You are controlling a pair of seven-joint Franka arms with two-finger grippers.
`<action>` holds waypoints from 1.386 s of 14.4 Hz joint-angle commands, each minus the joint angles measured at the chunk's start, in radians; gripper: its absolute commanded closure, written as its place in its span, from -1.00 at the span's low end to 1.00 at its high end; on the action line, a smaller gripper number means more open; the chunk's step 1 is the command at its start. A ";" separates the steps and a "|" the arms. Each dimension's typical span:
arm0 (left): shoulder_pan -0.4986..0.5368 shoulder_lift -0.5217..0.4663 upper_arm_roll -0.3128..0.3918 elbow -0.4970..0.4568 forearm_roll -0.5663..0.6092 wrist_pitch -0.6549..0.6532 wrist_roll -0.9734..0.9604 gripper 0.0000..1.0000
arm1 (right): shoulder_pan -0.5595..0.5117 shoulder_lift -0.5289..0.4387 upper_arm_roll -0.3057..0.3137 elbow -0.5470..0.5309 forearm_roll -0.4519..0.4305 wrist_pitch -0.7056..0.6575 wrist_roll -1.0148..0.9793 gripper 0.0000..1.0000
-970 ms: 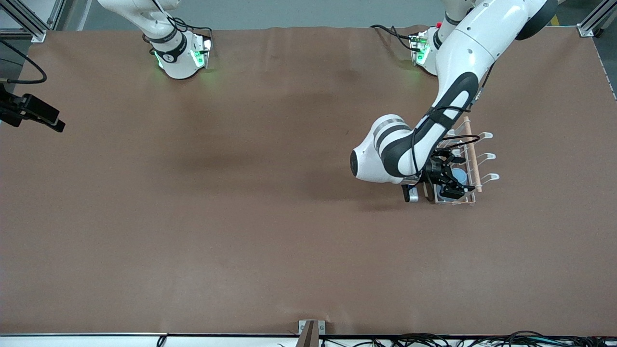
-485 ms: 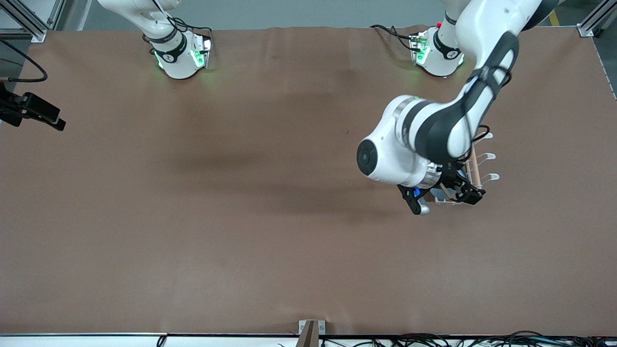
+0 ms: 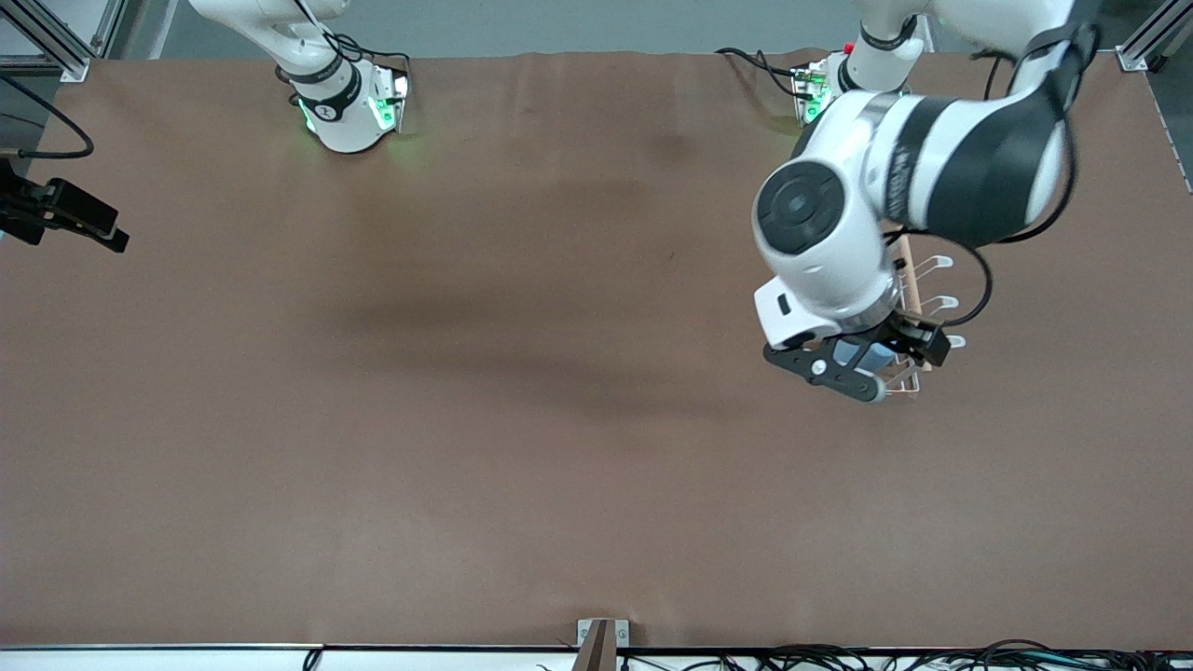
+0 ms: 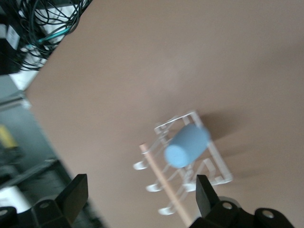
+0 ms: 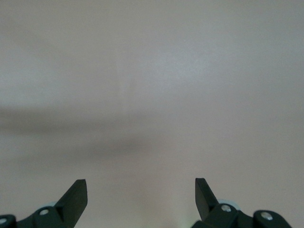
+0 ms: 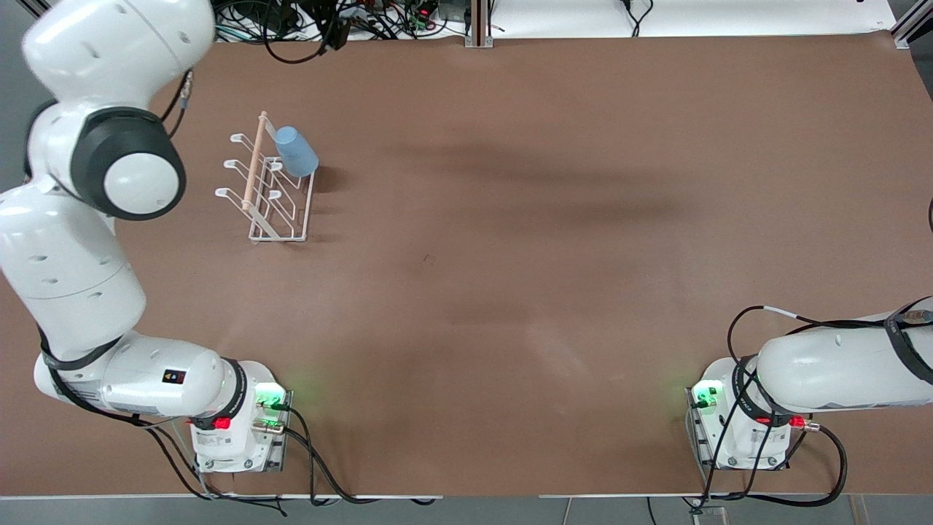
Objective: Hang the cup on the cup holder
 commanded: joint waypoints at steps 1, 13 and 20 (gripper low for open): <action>0.120 -0.087 -0.006 -0.013 -0.211 0.077 -0.078 -1.00 | 0.000 -0.006 0.005 -0.002 0.007 -0.013 -0.010 -1.00; 0.136 -0.425 0.328 -0.281 -0.644 0.094 -0.021 -1.00 | 0.002 -0.005 0.005 -0.002 0.007 -0.011 -0.011 -1.00; 0.129 -0.664 0.388 -0.608 -0.643 0.236 0.014 -1.00 | 0.000 -0.005 0.003 -0.002 0.007 -0.014 -0.011 -1.00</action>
